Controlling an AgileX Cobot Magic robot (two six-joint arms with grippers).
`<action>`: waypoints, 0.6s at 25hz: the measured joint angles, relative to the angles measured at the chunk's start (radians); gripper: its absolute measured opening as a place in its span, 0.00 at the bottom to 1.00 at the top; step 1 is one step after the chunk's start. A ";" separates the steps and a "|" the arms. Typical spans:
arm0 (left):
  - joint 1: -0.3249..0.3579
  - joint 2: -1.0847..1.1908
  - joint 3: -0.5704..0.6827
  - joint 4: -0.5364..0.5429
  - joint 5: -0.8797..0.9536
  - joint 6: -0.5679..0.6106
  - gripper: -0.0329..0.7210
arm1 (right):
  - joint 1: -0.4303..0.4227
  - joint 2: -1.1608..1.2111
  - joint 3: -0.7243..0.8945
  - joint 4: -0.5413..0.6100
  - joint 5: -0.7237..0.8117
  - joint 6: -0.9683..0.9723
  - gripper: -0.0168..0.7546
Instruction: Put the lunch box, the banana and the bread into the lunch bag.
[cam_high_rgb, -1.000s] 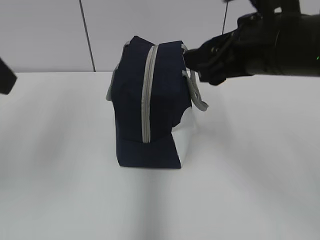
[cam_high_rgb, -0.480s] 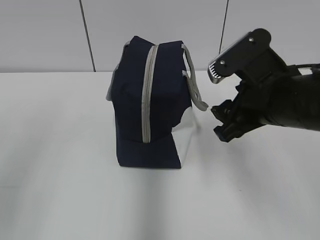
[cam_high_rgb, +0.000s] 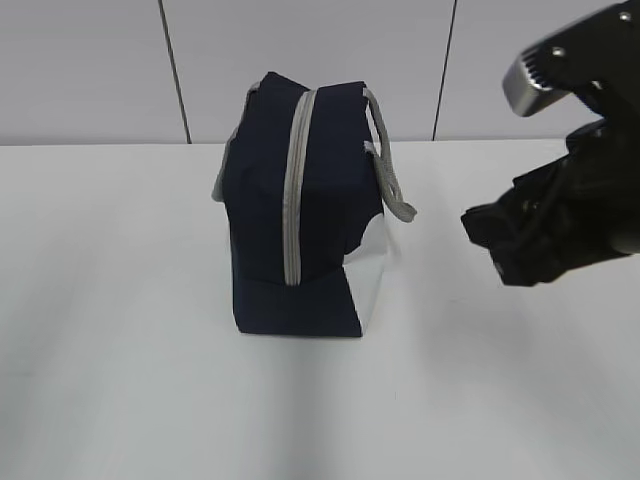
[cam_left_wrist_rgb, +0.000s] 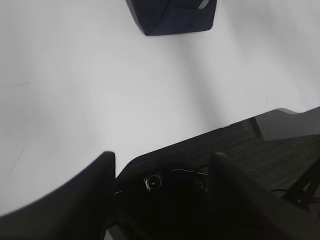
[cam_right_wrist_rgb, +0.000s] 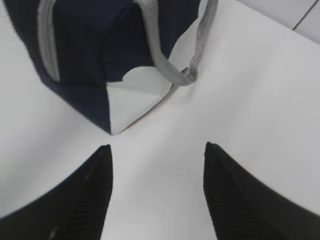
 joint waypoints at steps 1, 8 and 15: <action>0.000 -0.003 0.000 0.000 0.000 0.000 0.59 | 0.000 -0.022 0.000 0.096 0.035 -0.092 0.58; 0.000 -0.074 0.050 0.000 -0.001 0.029 0.59 | 0.000 -0.173 0.000 0.477 0.210 -0.384 0.66; 0.000 -0.213 0.159 0.010 -0.003 0.101 0.59 | 0.000 -0.374 0.016 0.485 0.423 -0.395 0.68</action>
